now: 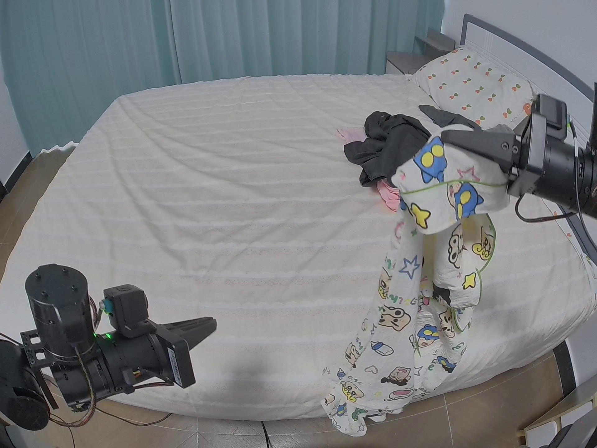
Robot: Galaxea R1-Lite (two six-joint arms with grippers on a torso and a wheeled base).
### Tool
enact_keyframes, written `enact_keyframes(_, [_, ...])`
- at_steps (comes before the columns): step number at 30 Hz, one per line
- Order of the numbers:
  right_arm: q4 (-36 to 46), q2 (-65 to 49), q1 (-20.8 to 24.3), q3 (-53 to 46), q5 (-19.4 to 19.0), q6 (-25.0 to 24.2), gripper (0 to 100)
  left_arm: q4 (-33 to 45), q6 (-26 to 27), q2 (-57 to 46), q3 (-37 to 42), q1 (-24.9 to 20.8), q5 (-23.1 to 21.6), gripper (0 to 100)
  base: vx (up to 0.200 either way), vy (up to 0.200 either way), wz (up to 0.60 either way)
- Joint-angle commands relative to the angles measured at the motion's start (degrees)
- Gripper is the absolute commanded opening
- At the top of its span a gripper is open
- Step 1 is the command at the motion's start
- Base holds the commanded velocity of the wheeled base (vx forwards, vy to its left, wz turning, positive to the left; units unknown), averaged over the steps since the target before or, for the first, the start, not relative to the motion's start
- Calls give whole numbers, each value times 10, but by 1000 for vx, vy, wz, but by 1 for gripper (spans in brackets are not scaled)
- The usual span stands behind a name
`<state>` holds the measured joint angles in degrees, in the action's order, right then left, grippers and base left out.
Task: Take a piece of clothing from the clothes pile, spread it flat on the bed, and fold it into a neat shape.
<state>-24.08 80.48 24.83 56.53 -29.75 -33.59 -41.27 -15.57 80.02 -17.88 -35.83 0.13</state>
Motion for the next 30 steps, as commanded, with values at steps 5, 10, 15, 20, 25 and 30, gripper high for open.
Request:
enact_keyframes(5, [41, -6, 55, 94, 20, -11, 0, -1, -30, 33, -5, -14, -38, 0, 0, 0, 0])
enact_keyframes(10, [52, -15, 72, 97, 20, -11, 0, -3, -54, 51, -16, -9, -98, 100, 0, 0, 0])
enact_keyframes(15, [67, -22, 97, 95, 21, -11, 0, -46, -49, 106, -27, -10, -136, 100, 0, 0, 0])
enact_keyframes(20, [72, -21, 113, 98, 21, -11, 0, -162, -48, 189, -27, -10, -180, 100, 0, 0, 0])
enact_keyframes(25, [81, -19, 127, 102, 21, -11, 0, -309, 48, 296, -10, 10, -285, 100, 0, 0, 0])
enact_keyframes(30, [96, -14, 129, 113, 21, -11, 0, -354, 109, 343, -8, 6, -376, 100, 0, 0, 0])
